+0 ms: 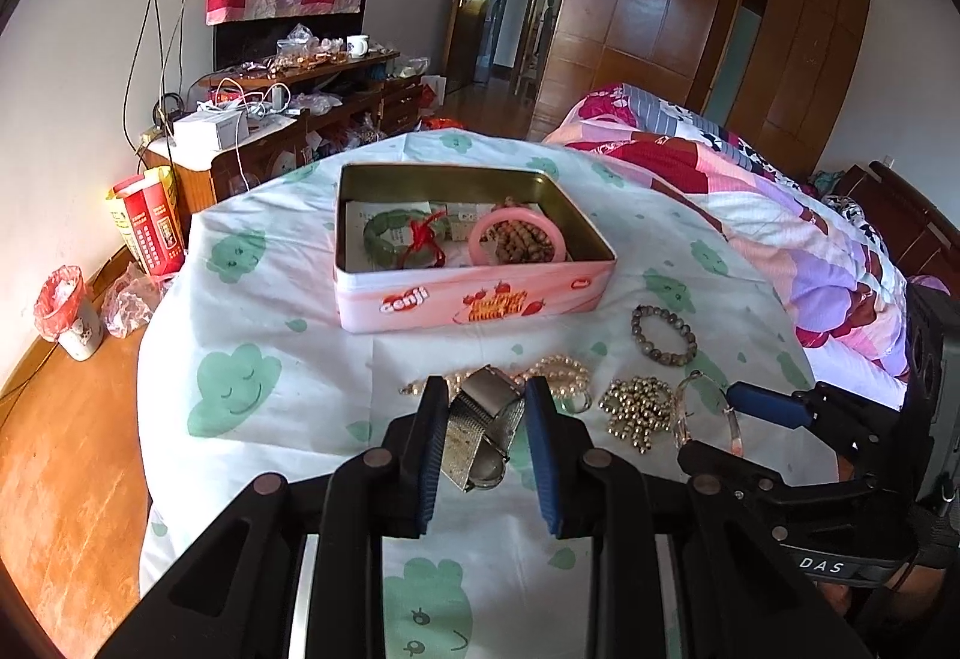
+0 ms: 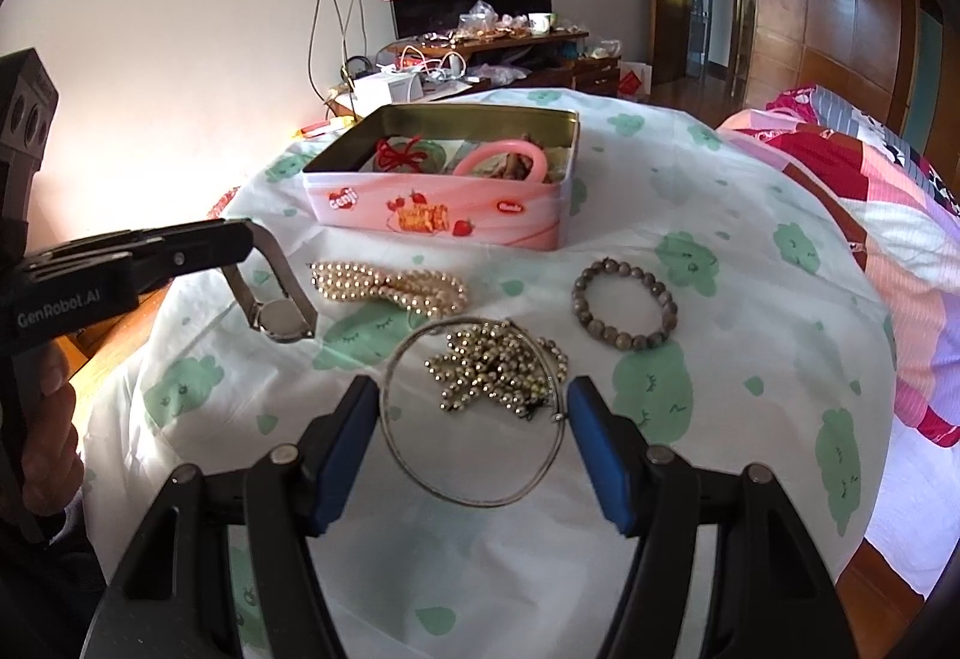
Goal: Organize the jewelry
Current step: 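Close the right gripper on the thin silver bangle while the left gripper holds the clasp, then carry the silver clasp and silver bangle over the pink tin with both grippers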
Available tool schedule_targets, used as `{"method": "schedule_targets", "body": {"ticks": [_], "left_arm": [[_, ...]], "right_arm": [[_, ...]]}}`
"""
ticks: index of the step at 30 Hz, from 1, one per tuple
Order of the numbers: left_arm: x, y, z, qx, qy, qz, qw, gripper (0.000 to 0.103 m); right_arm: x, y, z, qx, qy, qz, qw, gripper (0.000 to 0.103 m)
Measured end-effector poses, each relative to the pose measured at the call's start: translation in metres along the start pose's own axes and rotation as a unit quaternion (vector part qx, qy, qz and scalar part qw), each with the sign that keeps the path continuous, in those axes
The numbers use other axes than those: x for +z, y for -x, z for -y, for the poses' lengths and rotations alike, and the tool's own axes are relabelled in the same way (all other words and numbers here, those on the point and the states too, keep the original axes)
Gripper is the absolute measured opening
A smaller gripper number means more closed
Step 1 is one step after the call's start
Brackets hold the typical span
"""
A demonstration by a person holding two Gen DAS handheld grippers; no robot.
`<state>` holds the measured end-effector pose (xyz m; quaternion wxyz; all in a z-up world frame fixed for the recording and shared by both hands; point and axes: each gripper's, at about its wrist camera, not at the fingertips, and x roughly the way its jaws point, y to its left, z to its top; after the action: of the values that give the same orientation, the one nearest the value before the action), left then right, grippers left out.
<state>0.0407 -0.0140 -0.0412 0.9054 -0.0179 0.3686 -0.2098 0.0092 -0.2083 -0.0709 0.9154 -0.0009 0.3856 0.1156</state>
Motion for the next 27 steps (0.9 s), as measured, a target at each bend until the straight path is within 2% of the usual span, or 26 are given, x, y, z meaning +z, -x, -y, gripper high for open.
{"method": "schedule_targets", "body": {"ticks": [27], "left_arm": [[0.064, 0.001, 0.004, 0.006, -0.031, 0.049, 0.9983, 0.026]], "right_arm": [[0.064, -0.004, 0.009, -0.014, 0.031, 0.042, 0.999, 0.067]]}}
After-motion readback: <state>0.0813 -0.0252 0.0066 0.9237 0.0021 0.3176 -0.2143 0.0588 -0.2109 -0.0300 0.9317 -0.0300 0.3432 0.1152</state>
